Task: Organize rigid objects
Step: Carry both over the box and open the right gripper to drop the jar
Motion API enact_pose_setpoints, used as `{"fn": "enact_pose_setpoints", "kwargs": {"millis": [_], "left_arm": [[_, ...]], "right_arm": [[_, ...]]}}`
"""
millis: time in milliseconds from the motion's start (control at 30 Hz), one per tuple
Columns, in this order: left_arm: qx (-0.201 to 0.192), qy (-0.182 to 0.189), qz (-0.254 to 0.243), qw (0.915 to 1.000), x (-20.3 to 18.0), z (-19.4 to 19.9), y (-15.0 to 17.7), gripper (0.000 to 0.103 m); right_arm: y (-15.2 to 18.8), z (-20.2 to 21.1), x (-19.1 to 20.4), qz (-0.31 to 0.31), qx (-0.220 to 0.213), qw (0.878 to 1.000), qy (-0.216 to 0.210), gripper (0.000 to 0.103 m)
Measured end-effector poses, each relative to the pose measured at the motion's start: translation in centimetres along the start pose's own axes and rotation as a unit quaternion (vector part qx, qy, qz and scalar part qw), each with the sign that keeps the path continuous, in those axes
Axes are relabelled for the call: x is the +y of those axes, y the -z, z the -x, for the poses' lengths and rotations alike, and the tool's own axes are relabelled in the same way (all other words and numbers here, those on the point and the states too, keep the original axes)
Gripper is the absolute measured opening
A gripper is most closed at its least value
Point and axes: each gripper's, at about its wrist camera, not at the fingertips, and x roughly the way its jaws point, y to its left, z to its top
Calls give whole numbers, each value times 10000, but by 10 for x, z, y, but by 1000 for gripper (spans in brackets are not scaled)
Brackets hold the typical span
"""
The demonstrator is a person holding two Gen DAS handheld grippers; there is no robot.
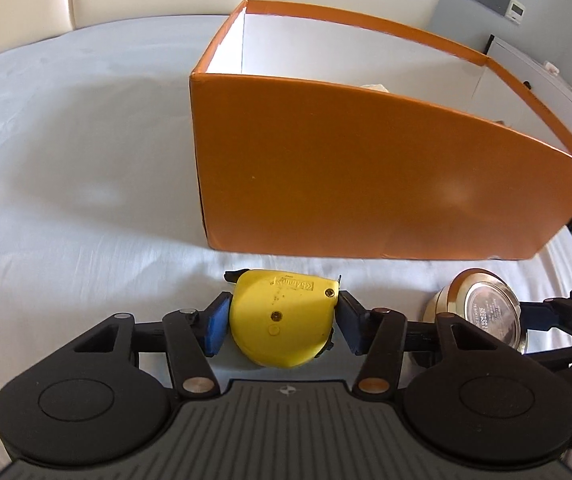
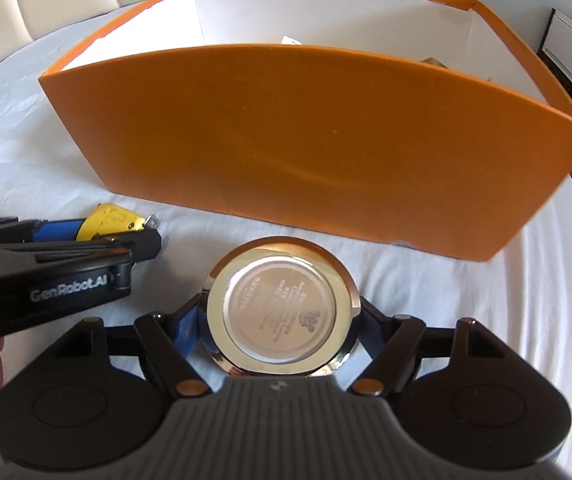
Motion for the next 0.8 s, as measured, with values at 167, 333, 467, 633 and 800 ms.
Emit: {"fn": "enact_pose_setpoints", "kwargs": {"millis": [167,333,467,633,800], "left_arm": [[-38,182,235,9996,1,19,4,63],[-157,427,421,9981,-2,44,8,63],[-328,540,454,9970,-5,67,5,63],[-622,594,412,9954,-14,89,-10,63],[-866,677,327,9934,-18,101,-30,63]], "right_arm": [[6,16,-6,-54,-59,10000,21,75],[10,37,-12,-38,-236,9997,-52,75],[6,59,-12,40,-483,9988,-118,75],[0,87,-10,229,-829,9961,-193,75],[-16,108,-11,374,-1101,9929,-268,75]]}}
